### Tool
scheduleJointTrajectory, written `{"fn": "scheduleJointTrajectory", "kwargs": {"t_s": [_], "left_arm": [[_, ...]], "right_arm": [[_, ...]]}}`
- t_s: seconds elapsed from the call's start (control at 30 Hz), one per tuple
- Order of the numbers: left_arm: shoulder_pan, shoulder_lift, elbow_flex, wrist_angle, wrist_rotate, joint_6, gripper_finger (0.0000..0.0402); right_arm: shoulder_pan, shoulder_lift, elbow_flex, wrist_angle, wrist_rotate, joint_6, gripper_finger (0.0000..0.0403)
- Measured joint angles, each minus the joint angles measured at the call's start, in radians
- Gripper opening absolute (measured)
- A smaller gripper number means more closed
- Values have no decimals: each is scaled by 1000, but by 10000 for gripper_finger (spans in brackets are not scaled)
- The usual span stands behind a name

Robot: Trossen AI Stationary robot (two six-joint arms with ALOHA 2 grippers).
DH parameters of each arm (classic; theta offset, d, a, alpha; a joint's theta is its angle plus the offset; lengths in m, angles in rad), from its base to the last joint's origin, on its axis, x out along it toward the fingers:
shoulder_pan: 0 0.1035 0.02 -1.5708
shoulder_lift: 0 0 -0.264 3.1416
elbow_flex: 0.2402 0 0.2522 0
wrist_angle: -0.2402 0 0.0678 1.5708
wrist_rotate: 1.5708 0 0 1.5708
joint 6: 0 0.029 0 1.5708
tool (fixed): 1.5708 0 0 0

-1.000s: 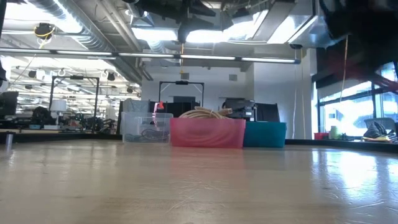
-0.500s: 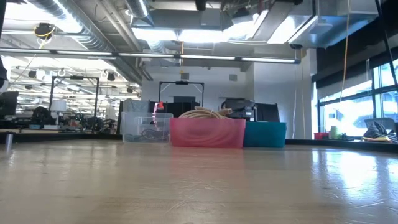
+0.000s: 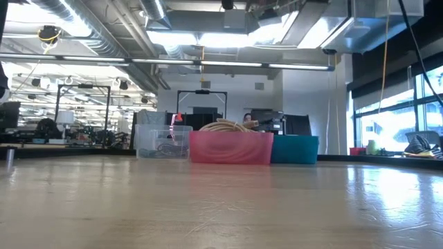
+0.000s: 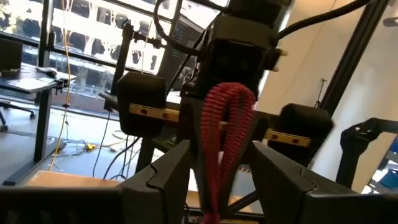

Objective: Pick & Place USB Port
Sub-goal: Put the pink patterned USB cable into the transparent bin

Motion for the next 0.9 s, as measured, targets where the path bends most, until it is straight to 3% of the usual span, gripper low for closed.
{"fn": "scheduleJointTrajectory", "kwargs": {"t_s": [0.43,0.53,0.67,0.8,0.9], "left_arm": [[-9,0,0,-40,50,26,153],[-16,0,0,-40,50,77,117],[-24,0,0,-43,57,136,21],[-23,0,0,-45,58,139,12],[-24,0,0,-45,57,139,12]], "right_arm": [[-5,60,57,9,-36,-41,11],[-6,60,58,9,-38,-41,11],[-5,60,58,6,-46,-41,11],[-5,60,58,5,-38,-42,11],[-5,60,58,6,-30,-85,39]]}}
